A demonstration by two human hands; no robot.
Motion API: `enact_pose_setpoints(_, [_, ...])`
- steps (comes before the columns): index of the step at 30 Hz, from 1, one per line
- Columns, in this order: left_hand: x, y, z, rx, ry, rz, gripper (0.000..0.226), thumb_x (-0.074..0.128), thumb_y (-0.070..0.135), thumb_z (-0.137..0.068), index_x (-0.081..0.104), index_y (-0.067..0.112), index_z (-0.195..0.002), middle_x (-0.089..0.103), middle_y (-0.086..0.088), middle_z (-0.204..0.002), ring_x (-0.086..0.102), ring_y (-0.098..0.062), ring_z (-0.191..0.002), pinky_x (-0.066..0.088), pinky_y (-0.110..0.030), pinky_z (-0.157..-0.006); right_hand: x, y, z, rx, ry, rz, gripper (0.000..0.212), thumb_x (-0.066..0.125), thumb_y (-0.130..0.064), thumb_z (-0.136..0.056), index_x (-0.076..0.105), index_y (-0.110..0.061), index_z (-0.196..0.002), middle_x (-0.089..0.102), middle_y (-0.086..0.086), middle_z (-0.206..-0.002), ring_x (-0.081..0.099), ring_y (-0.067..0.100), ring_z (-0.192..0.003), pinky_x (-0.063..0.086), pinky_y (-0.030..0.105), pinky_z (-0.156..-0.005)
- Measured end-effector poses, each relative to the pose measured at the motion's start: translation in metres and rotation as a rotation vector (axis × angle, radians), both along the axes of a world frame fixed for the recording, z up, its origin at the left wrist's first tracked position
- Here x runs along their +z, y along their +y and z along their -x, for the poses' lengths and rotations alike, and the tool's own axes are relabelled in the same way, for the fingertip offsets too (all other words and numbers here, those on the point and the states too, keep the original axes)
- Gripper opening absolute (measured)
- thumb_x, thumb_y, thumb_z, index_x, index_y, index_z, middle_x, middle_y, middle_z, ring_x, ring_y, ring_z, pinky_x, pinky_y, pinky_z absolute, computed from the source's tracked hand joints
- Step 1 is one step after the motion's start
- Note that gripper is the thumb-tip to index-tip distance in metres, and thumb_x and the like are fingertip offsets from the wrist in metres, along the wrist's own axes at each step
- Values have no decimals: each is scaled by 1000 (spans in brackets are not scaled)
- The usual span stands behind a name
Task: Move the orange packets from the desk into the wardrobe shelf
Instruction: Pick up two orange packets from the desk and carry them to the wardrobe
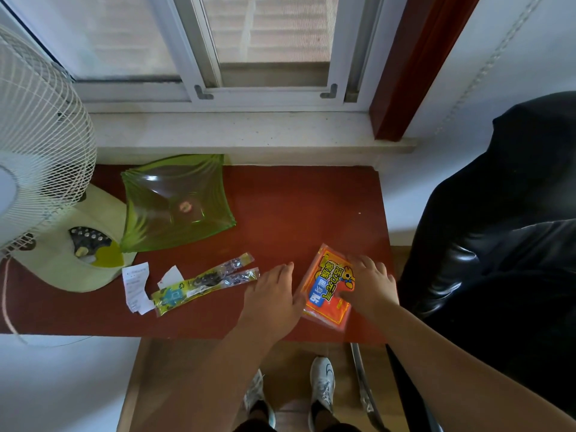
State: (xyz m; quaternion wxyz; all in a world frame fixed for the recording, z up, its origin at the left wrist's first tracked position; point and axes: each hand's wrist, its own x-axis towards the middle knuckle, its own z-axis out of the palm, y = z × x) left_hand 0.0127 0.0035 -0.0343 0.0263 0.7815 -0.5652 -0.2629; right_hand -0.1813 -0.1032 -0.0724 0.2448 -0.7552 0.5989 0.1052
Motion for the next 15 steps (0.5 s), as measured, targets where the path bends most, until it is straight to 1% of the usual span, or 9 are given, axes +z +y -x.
enact_pose_setpoints(3, [0, 1, 1, -9, -7, -6, 72, 40, 58, -99, 21, 24, -159, 33, 4, -162, 30, -18, -149, 29, -48, -116, 0, 3, 2, -21, -25, 0, 85, 78, -52, -82, 38, -33, -156, 42, -7, -160, 39, 26, -144, 39, 46, -112])
enact_pose_setpoints(7, [1, -2, 2, -19, 3, -6, 73, 40, 58, -99, 20, 23, -159, 32, 3, -162, 29, -18, -149, 30, -48, -117, 0, 4, 5, -77, -55, 4, 77, 83, -47, -78, 49, -31, -145, 51, -4, -148, 45, 28, -137, 43, 45, -108])
enact_pose_setpoints(12, [4, -7, 5, -32, 0, -13, 74, 39, 58, -99, 20, 22, -160, 32, 2, -162, 30, -20, -149, 31, -47, -116, -6, 3, 9, -166, -90, -16, 75, 90, -36, -73, 54, -25, -138, 38, 3, -143, 45, 32, -131, 50, 43, -105])
enact_pose_setpoints(13, [4, -7, 5, -34, -2, -15, 73, 39, 58, -99, 20, 21, -160, 32, 2, -162, 30, -20, -149, 31, -47, -116, -7, 3, 10, -176, -96, -38, 74, 90, -33, -73, 54, -23, -136, 38, 5, -143, 45, 33, -131, 49, 42, -105])
enact_pose_setpoints(15, [5, -6, 6, -36, -4, -21, 73, 39, 58, -99, 21, 21, -159, 33, 2, -162, 31, -19, -148, 31, -47, -115, -12, 1, 12, -170, -103, -80, 74, 91, -32, -73, 50, -20, -133, 47, 6, -138, 47, 33, -129, 43, 41, -106])
